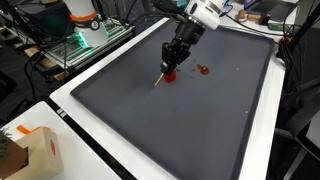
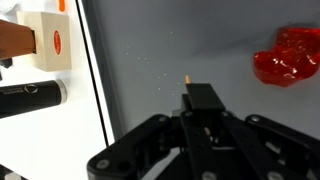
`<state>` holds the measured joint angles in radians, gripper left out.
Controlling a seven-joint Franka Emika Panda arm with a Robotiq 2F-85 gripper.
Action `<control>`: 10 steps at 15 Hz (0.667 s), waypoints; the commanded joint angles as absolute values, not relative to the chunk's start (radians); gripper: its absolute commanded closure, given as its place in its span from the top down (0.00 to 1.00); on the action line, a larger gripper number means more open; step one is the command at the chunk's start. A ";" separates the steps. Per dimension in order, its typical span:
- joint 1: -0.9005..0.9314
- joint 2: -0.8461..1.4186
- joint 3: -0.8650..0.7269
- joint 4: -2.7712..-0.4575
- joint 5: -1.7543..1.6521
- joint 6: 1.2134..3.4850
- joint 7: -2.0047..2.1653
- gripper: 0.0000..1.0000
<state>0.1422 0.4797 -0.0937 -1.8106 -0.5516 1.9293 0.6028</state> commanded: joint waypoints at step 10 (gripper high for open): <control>0.193 0.580 -0.103 -1.742 -0.626 1.881 0.659 0.03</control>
